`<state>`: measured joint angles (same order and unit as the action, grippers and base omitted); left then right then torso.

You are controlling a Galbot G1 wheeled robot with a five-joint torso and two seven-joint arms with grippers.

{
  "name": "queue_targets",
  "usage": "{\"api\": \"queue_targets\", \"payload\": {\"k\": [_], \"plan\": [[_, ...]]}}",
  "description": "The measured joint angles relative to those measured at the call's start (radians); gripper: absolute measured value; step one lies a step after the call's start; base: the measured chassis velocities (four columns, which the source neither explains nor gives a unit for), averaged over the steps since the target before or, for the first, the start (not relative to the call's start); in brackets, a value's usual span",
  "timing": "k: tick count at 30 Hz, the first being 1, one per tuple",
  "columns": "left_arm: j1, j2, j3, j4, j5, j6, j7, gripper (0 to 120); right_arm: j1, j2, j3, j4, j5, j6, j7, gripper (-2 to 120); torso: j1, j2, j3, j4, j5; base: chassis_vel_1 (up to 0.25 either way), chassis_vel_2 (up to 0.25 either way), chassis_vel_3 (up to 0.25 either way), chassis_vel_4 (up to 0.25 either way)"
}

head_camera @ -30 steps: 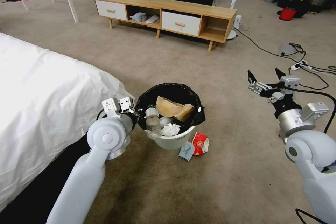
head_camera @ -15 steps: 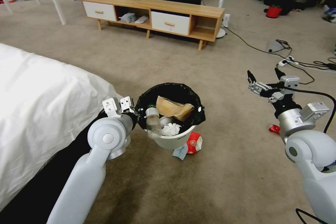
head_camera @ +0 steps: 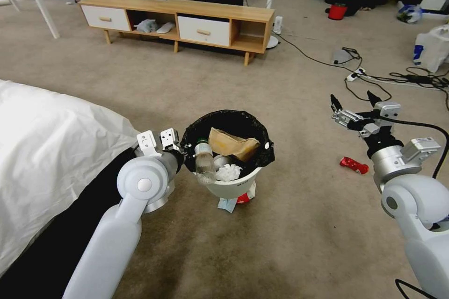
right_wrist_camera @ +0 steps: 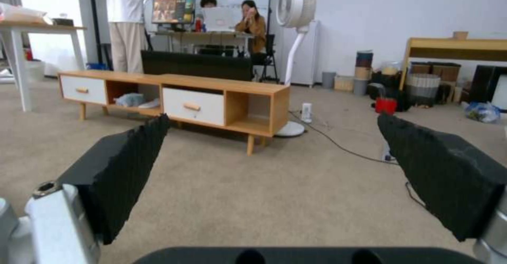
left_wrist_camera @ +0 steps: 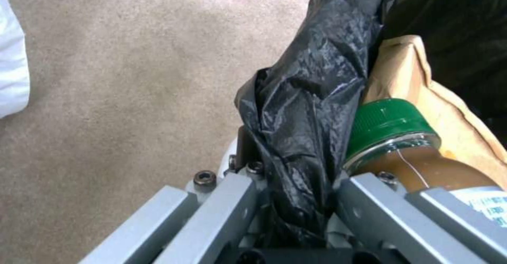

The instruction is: Pick up the trash bin and place the garbage on the floor into it.

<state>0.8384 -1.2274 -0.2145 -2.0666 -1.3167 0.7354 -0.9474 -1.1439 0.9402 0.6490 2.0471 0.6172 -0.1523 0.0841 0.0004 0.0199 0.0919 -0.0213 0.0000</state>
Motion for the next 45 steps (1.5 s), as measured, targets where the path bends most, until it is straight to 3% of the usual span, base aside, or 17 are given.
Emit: {"api": "queue_targets", "payload": {"k": [29,34,39,45], "plan": [[0.004,-0.005,0.001,0.003,0.025,0.0,0.004,2,-0.004,-0.002,0.007,0.007,0.004,0.007,-0.007,100,0.0,0.0,0.0,0.0,-0.0001,0.0,0.0,0.0,0.0],[0.006,-0.007,0.002,0.003,0.03,0.0,0.007,2,-0.005,-0.002,0.007,0.009,0.005,0.007,-0.007,100,0.0,0.0,0.0,-0.001,0.0,-0.048,-0.053,-0.04,-0.052],[0.006,-0.006,0.002,0.003,0.033,-0.001,0.007,2,-0.005,-0.002,0.007,0.011,0.006,0.006,-0.007,100,0.0,0.0,0.0,0.0004,0.0,-0.007,-0.013,-0.006,-0.009],[0.006,-0.006,0.003,0.003,0.036,-0.011,0.007,2,-0.006,-0.003,0.007,0.013,0.008,0.005,-0.006,100,0.0,0.0,0.0,-0.0002,-0.0001,0.0,0.0,0.0,0.0]]}}
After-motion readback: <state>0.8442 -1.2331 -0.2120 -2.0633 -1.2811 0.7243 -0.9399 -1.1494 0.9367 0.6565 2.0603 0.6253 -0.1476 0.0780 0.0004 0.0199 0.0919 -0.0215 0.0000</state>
